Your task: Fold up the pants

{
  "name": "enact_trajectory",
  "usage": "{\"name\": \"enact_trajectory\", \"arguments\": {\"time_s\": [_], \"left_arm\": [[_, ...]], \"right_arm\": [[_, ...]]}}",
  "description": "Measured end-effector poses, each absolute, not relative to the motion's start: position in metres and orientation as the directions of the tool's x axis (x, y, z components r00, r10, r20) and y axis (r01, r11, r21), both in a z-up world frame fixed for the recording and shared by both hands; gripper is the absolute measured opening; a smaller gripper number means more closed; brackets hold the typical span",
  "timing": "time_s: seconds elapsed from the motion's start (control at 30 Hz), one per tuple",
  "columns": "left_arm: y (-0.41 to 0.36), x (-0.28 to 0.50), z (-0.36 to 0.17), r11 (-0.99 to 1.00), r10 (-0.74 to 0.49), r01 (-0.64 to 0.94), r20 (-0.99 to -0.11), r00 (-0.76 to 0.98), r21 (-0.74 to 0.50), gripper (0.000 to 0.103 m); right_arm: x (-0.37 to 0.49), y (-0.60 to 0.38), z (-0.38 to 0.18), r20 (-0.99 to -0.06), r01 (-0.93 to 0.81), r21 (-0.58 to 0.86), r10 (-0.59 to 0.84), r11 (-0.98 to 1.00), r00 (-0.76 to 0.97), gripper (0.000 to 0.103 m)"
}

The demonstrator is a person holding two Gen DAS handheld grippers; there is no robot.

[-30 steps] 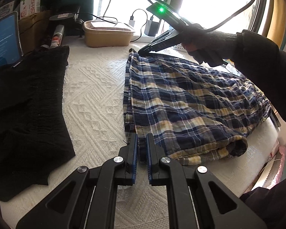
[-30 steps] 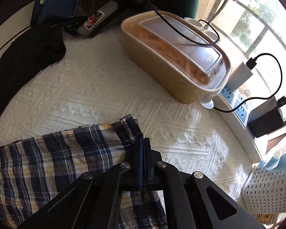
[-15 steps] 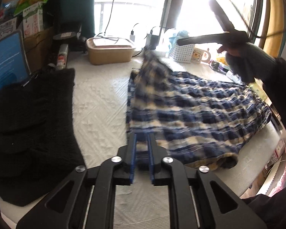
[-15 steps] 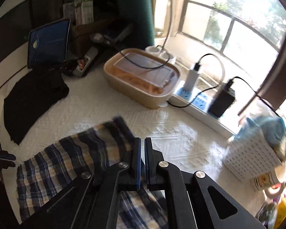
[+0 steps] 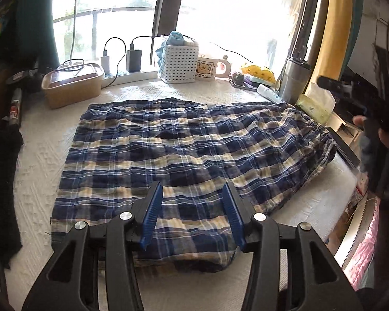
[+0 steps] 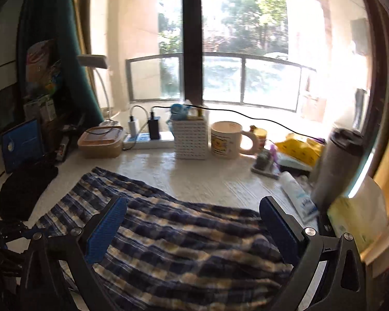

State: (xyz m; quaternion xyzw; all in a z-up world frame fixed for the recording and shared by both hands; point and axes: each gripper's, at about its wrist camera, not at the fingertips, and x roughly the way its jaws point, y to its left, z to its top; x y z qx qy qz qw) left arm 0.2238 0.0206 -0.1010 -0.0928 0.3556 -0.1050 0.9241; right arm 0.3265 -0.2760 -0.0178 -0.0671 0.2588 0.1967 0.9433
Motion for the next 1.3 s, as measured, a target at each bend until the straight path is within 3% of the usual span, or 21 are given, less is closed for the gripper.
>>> {"name": "enact_trajectory", "arguments": {"time_s": [0.1,0.53,0.97,1.1,1.3], "left_arm": [[0.010,0.234,-0.098,0.945,-0.289,0.110,-0.636,0.716,-0.307,0.048],[-0.045,0.251,-0.079,0.965,-0.248,0.136,-0.612,0.751,-0.225,0.075],[-0.074,0.275,-0.122,0.990,-0.137,0.115,-0.761,0.634,-0.083,0.075],[-0.063,0.272,-0.120,0.987,-0.160,0.117,-0.753,0.638,-0.111,0.075],[-0.035,0.261,-0.095,0.986,-0.169,0.111,-0.700,0.694,-0.128,0.075]], "right_arm": [[0.306,-0.316,-0.027,-0.503,-0.306,0.012,0.270,0.952,0.821,0.103],[0.270,-0.367,-0.060,-0.488,-0.239,-0.018,0.200,0.971,0.850,0.103],[0.288,-0.391,-0.116,-0.603,-0.217,0.212,0.302,0.953,0.738,0.103],[0.290,-0.390,-0.127,-0.634,-0.211,0.209,0.297,0.955,0.714,0.102],[0.290,-0.392,-0.124,-0.610,-0.232,0.339,0.401,0.912,0.683,0.102]]}}
